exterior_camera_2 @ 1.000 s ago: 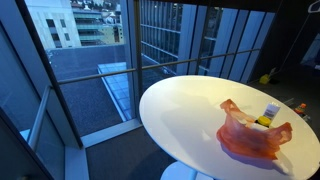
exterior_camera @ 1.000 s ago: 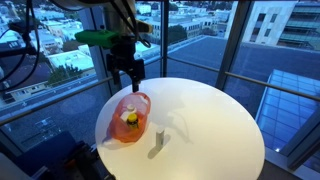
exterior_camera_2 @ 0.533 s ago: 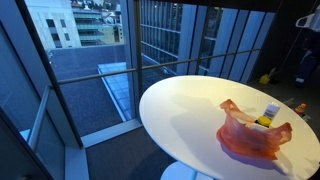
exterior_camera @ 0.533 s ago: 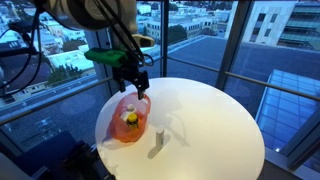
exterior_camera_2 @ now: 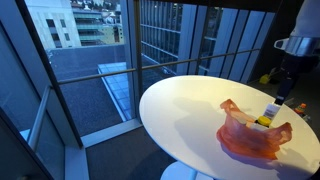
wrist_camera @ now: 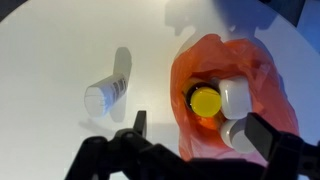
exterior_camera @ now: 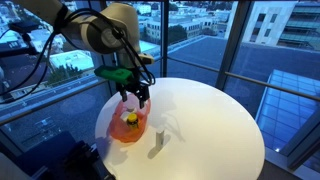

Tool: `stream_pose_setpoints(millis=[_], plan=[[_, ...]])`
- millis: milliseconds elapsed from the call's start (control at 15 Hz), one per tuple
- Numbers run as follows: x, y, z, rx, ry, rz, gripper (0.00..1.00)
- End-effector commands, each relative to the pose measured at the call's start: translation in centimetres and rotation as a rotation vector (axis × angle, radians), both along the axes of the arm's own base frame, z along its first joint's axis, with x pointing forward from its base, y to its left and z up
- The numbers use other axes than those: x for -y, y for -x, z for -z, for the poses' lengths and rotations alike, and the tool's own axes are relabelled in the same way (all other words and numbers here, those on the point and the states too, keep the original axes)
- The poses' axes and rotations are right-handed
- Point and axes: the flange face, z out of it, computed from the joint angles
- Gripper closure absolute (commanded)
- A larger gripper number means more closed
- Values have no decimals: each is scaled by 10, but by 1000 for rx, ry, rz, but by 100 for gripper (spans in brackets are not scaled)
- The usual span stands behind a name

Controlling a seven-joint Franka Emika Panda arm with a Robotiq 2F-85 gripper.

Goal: Remove the yellow and brown bottle from the plastic bag and put it on the table

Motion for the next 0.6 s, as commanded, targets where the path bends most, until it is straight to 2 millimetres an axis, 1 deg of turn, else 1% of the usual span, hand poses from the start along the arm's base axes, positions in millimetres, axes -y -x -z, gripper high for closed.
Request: stream_pose_setpoints(millis=[0,267,533], plan=[[-11,-8,28,-28,-12,-14,0],[-17,-15,58,-41,-14,-22,0],[-19,-21,77,-30,-13,-29,0]])
